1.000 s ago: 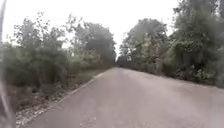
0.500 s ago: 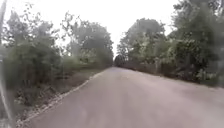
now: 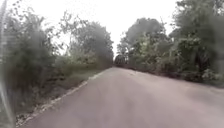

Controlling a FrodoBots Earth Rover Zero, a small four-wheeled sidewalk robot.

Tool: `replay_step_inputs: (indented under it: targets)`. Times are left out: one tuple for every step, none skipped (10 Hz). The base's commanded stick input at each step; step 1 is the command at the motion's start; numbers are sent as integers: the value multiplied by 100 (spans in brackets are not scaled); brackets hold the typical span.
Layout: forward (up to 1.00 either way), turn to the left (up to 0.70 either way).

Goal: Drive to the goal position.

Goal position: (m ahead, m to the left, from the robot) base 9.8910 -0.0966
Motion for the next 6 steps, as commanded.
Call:
replay_step_inputs:
  targets:
    - [70, 0]
    - [70, 0]
    - [70, 0]
    - [70, 0]
    - [70, 0]
    - [70, 0]
